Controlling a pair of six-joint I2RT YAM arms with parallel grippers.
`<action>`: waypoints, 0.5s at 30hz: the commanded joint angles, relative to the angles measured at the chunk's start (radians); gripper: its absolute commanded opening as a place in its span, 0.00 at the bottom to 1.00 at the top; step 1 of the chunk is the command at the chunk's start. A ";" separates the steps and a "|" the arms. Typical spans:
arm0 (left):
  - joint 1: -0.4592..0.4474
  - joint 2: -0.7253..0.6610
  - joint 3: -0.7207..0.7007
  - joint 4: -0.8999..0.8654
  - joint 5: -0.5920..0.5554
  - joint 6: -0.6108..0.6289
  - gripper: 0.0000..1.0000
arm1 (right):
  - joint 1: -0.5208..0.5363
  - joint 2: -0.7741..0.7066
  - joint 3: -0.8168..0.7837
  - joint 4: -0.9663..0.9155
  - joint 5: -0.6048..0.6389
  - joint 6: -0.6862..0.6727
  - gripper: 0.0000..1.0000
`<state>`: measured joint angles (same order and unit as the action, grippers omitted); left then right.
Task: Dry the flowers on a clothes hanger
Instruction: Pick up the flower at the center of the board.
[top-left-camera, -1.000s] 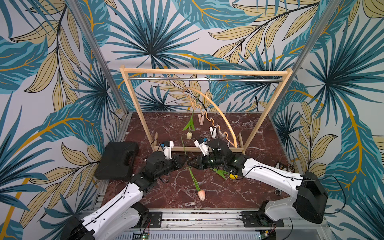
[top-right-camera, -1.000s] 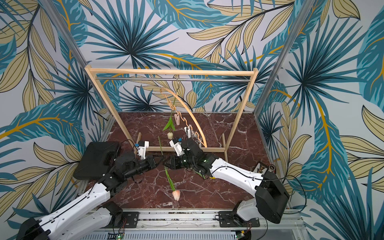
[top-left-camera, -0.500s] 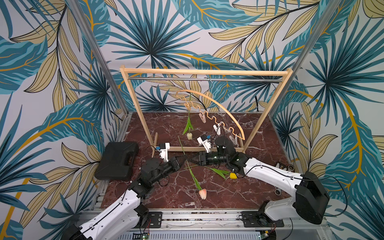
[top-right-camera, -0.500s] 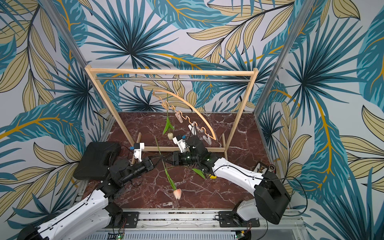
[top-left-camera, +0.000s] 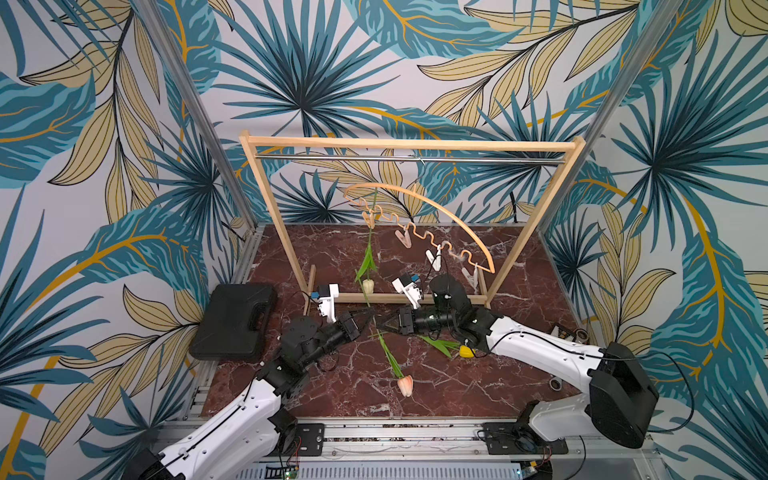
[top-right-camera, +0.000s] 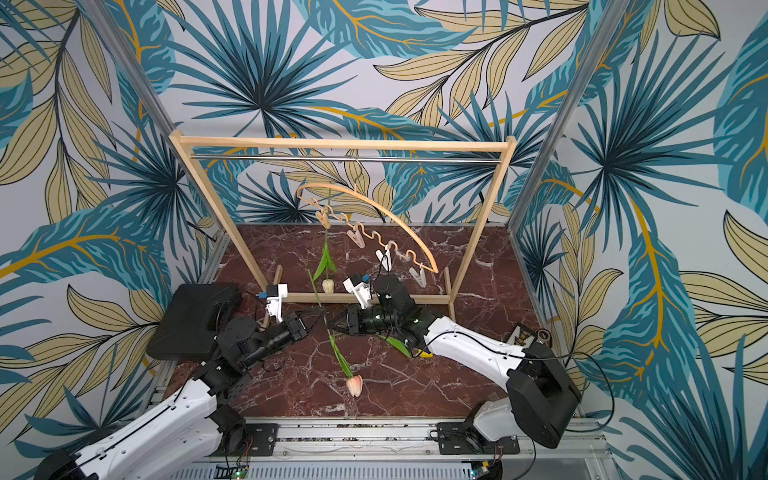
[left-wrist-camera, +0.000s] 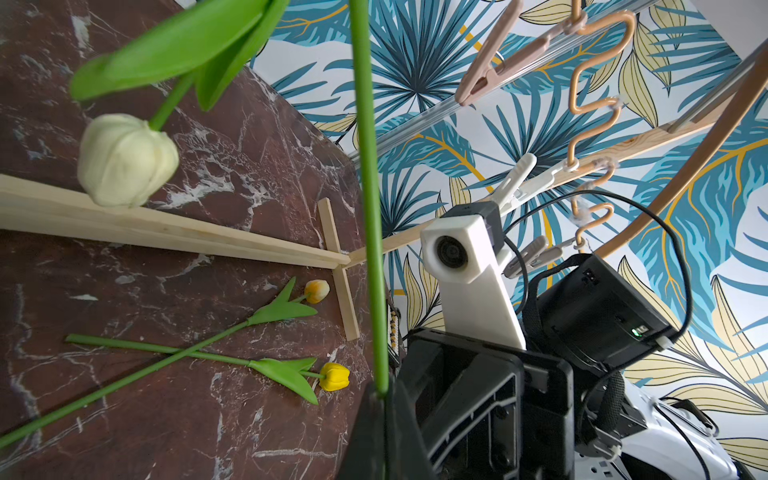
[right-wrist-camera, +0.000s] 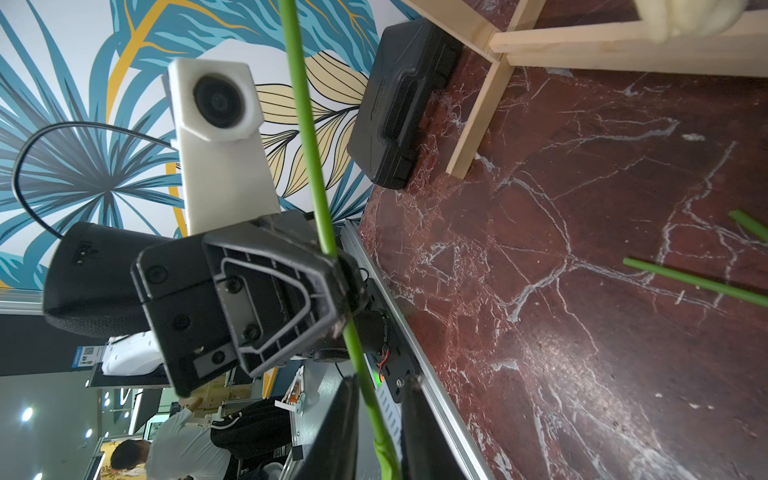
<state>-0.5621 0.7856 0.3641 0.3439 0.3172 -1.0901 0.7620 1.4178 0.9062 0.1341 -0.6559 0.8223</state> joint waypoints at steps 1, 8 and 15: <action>0.004 0.000 -0.030 0.041 -0.009 0.001 0.00 | 0.011 0.020 0.010 0.016 -0.033 0.003 0.25; 0.004 0.006 -0.031 0.044 -0.006 0.002 0.00 | 0.013 0.027 0.016 0.022 -0.029 0.005 0.18; 0.004 0.015 -0.031 0.023 0.015 0.012 0.00 | 0.013 0.029 0.032 0.014 -0.004 -0.004 0.20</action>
<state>-0.5621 0.7982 0.3641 0.3485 0.3172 -1.0901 0.7712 1.4326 0.9115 0.1368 -0.6743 0.8303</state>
